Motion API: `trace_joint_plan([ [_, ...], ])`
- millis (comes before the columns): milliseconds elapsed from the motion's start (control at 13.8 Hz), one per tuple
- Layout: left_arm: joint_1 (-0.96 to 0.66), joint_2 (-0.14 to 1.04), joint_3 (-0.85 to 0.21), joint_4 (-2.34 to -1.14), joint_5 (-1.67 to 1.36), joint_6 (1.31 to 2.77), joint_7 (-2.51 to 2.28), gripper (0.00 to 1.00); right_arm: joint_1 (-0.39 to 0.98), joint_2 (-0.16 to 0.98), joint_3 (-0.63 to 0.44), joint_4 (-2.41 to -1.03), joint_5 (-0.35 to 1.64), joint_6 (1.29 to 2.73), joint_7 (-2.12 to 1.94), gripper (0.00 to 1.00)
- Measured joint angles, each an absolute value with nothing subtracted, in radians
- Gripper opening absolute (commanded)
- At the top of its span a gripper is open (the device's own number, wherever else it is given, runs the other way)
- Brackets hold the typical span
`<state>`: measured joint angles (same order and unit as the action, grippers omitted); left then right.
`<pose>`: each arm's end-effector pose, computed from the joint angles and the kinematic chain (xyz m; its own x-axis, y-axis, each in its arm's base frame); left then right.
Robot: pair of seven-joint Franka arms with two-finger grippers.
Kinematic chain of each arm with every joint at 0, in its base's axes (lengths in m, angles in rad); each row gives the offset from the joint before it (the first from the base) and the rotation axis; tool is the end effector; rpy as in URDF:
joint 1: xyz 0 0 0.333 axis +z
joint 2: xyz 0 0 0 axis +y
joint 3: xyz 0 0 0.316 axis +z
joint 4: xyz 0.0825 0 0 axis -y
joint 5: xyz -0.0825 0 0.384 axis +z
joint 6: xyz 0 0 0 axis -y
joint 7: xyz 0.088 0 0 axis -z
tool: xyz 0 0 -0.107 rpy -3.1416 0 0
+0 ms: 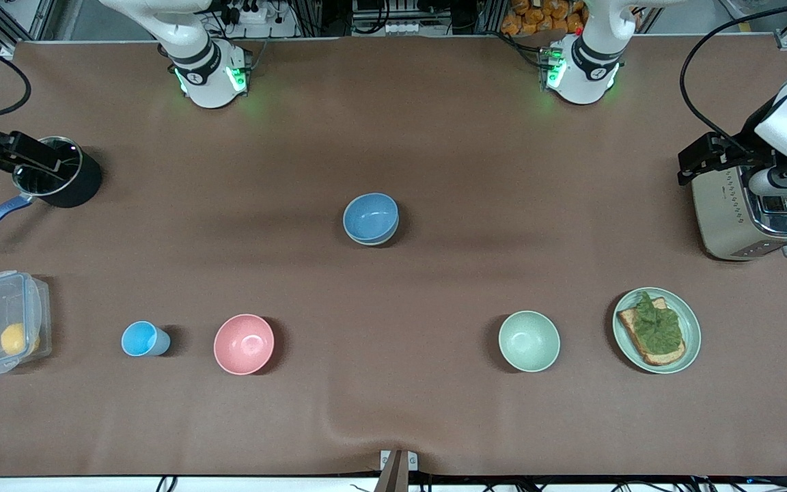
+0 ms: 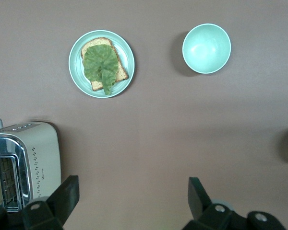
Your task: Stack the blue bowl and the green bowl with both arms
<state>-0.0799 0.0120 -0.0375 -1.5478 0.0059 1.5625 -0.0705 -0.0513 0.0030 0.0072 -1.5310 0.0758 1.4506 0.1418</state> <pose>0.5539 -0.0646 0.6279 0.9989 -0.0468 0.0031 -0.0468 -0.9989 -0.0052 0.5428 -0.0151 0.6317 0.9801 -0.1753 -0.0928 -0.1815 -0.9814 -0.0632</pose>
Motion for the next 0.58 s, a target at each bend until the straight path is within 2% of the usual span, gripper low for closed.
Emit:
trace_joint_plan([
  [579, -0.094, 0.015, -0.079, -1.547, 0.005, 1.562, -0.068, 1.00, -0.039, 0.051, 0.017, -1.561, 0.059, 1.448, 0.143, 1.00],
])
